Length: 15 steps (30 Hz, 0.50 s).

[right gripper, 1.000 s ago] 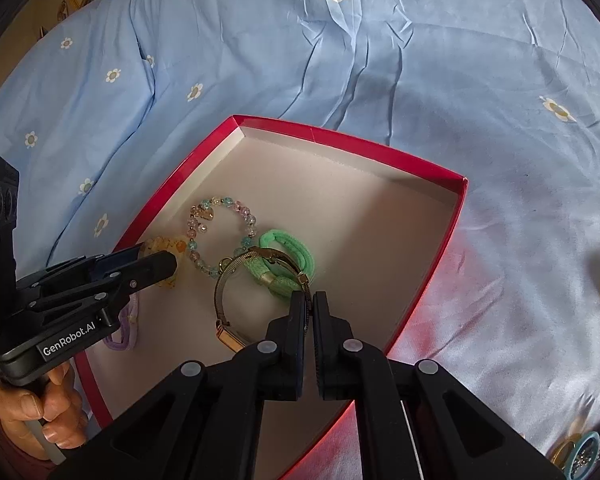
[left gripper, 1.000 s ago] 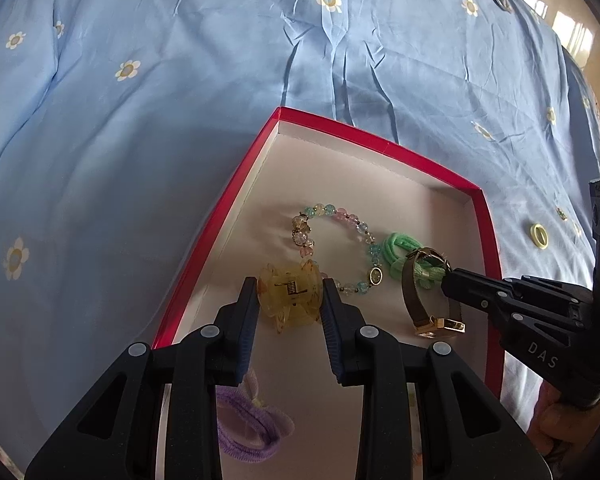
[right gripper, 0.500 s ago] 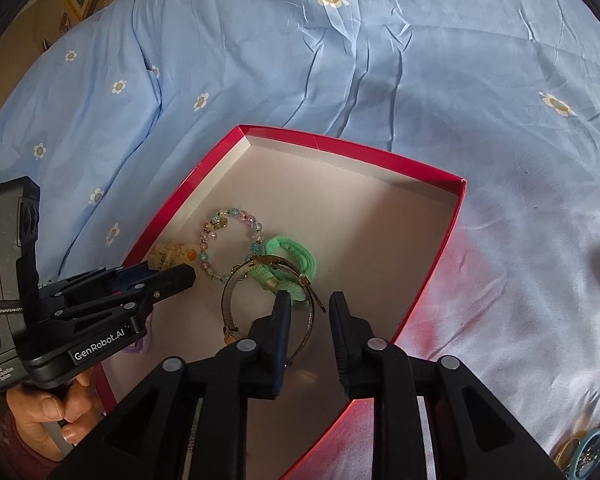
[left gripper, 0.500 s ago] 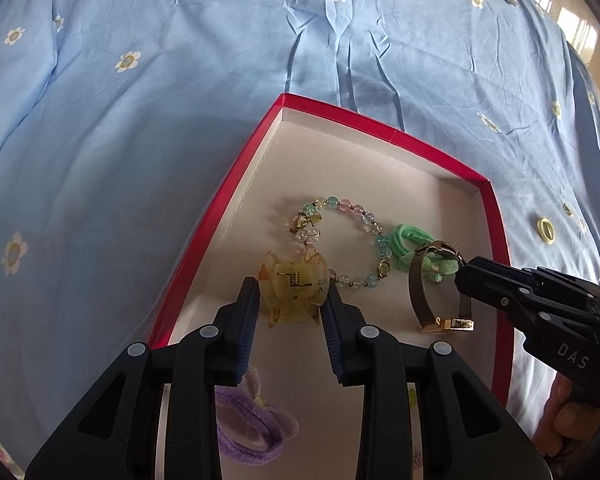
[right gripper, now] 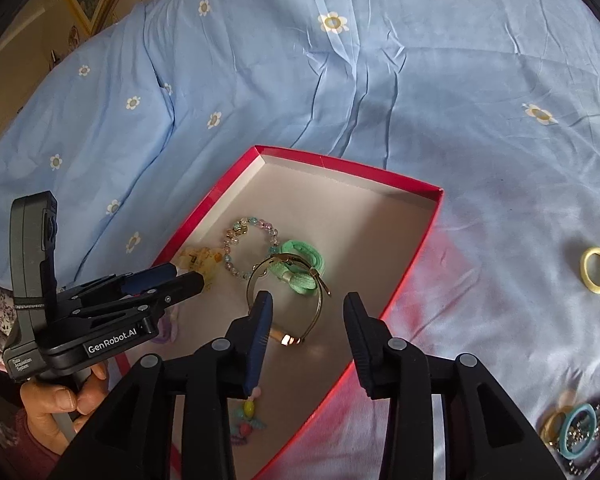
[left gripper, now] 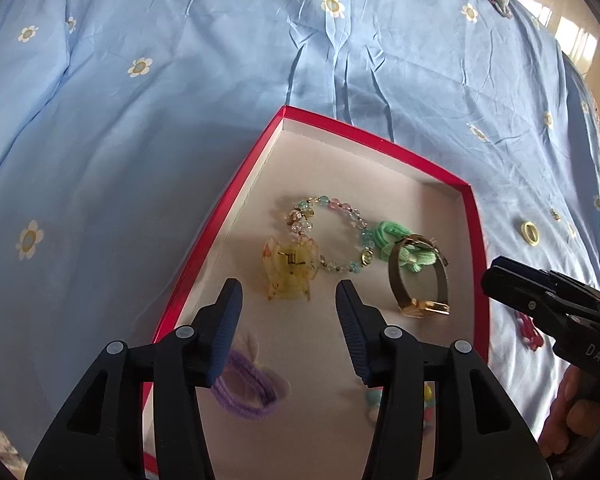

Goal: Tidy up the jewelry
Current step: 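Carry clip and watch into the red box and open both tools, then move both tools to the loose jewelry and grasp the red hair clip with left tool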

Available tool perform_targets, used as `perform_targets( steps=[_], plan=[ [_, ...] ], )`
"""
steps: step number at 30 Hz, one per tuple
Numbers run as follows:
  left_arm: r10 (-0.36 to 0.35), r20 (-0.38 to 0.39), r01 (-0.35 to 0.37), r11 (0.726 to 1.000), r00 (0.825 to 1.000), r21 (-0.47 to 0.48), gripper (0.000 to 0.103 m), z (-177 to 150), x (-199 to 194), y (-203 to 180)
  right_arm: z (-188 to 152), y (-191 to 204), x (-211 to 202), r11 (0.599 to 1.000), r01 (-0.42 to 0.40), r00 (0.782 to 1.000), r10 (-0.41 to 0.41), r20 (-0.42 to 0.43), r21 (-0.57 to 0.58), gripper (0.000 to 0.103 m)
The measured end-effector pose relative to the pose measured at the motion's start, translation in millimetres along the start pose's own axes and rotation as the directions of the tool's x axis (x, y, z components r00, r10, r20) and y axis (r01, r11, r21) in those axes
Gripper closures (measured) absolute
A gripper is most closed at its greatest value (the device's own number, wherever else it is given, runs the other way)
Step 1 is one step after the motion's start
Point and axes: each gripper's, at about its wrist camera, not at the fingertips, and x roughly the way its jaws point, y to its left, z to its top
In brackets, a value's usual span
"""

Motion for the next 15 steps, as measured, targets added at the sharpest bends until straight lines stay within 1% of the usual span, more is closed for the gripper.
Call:
perform_targets(
  steps=[3, 6, 9, 15],
  plan=[
    [-0.021, 0.012, 0.021, 1.000, 1.000, -0.014, 0.055, -7.2, -11.2, -3.2, -5.4, -3.5, -15.1, 1.000, -0.002, 1.000, 0.002, 0.020, 0.009, 0.061],
    [-0.044, 0.019, 0.044, 0.999, 0.999, -0.022, 0.052, -15.6, -22.1, -10.5, -14.6, -10.5, -31.3, 1.000, 0.008, 0.999, -0.009, 0.040, 0.024, 0.057],
    [-0.067, 0.030, 0.067, 0.998, 0.997, -0.011, 0.048, -20.8, -32.1, -20.7, -25.9, -21.0, -47.3, 0.999, 0.017, 0.998, -0.019, 0.053, 0.047, 0.055],
    [-0.129, 0.046, 0.129, 0.992, 0.991, 0.014, 0.047, -29.5, -49.1, -49.3, -52.3, -47.9, -79.1, 0.994, 0.050, 0.995, -0.058, 0.077, 0.102, 0.050]
  ],
)
